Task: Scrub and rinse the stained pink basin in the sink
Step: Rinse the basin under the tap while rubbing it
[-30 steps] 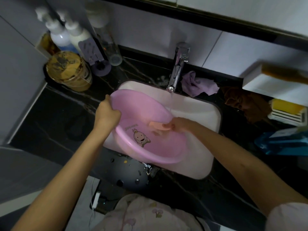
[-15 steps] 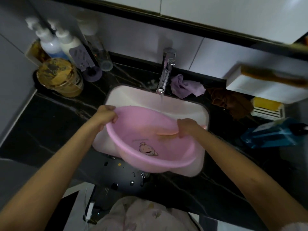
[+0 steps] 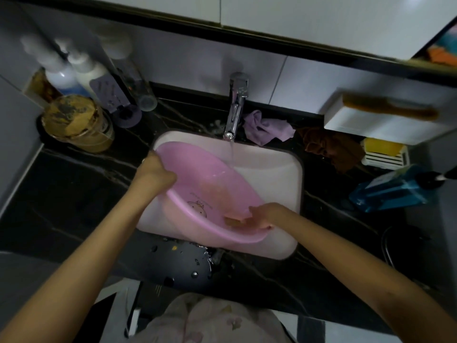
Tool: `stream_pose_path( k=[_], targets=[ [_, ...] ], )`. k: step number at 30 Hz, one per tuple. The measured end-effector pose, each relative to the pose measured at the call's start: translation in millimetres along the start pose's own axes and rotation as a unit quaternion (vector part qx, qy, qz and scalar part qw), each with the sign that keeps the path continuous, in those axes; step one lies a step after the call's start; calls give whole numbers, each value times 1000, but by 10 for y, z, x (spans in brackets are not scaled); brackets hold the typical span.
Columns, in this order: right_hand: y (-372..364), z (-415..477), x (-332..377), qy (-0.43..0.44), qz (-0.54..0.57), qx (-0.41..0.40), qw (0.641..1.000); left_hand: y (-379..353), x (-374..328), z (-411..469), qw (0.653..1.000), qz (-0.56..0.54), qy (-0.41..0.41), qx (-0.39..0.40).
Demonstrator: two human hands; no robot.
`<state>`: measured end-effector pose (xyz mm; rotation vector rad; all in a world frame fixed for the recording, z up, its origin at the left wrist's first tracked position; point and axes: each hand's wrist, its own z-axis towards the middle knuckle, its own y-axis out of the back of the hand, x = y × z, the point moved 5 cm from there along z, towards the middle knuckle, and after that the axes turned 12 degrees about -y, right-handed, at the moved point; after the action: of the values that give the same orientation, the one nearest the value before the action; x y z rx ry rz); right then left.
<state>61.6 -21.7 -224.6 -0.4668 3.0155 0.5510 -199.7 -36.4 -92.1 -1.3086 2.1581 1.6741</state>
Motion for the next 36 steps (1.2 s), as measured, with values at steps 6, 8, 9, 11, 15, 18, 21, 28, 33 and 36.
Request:
stream_pose_path(
  k=[6,8,9,11,15,18,21,28,33,36],
  targets=[
    [341,421,-92,38,87,39,995,118,-118,166,996,85,-26,0],
    [657,518,-61,22,73,-78,994,134,-139,195,995,95,-31,-1],
    [775,536,-26,23,85,-130,988,137,-147,201,995,97,-33,-2],
    [971,576,56,52,116,-232,964,147,-140,220,994,100,-37,-1],
    [945,663,173,78,136,-175,972,188,11,260,997,69,-23,-1],
    [862,690,189,71,69,-95,991,206,59,284,999,42,-23,-3],
    [994,639,216,90,114,-200,969,182,51,274,999,40,-22,3],
    [884,721,218,91,176,-165,966,179,14,261,998,53,-19,-2],
    [771,706,323,105,192,-185,958,173,37,243,998,58,-13,-4],
    [902,628,324,131,150,-271,942,192,101,223,999,47,-5,-11]
  ],
)
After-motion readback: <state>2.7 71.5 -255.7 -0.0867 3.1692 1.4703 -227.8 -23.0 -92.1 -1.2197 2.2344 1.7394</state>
